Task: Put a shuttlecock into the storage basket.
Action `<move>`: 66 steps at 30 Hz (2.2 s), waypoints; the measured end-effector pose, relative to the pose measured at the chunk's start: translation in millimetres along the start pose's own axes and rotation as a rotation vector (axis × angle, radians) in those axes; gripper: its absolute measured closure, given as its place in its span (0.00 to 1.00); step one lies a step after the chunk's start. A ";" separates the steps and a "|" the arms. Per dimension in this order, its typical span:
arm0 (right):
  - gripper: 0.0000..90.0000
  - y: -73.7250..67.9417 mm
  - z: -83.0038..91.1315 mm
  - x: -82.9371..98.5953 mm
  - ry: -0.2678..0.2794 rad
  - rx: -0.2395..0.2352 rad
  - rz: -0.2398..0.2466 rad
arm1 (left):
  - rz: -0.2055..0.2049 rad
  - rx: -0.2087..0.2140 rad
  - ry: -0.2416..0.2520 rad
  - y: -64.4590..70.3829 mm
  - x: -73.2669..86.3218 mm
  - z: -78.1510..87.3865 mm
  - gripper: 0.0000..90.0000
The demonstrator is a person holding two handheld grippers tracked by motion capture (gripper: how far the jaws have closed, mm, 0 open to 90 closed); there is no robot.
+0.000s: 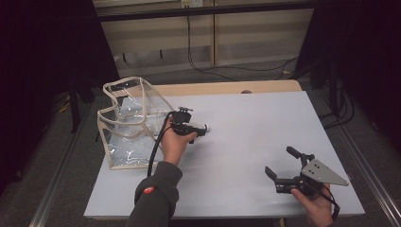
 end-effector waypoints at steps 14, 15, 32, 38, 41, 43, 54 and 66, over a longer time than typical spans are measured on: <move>0.02 0.6 0.9 0.1 -0.003 0.000 -0.001 | -0.017 0.022 0.021 1.9 1.3 -11.5 0.71; 0.02 0.7 1.0 0.2 -0.002 -0.001 0.000 | -0.012 0.023 0.023 1.5 1.5 -11.8 0.73; 0.02 0.7 1.2 -0.3 0.001 0.000 0.001 | 0.021 0.059 0.033 1.8 1.2 3.3 0.99; 0.02 0.3 0.8 -0.2 0.000 -0.002 0.000 | 0.041 0.095 0.016 3.3 -0.8 14.3 0.99; 0.02 0.1 0.7 -0.1 -0.001 0.001 -0.002 | 0.032 0.108 -0.003 6.4 -3.6 23.6 0.99; 0.02 -0.1 0.7 -0.4 0.000 0.000 0.001 | 0.030 0.117 -0.012 8.7 -5.4 28.5 0.99; 0.02 -0.7 0.9 -0.8 0.001 -0.002 0.002 | 0.011 0.148 -0.033 22.6 -16.6 51.3 1.00; 0.02 -0.6 1.2 -1.0 0.003 0.000 0.000 | -0.028 0.160 -0.067 30.3 -26.3 72.3 1.00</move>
Point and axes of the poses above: each handheld gripper's, and its own axes: z roughly backward along the jaws, x roughly out of its underside, y roughly to its right, the point moved 1 cm from there along -z, roughly forward along the jaws, and after that the axes turned 3 degrees about z, right-handed, at the moved point
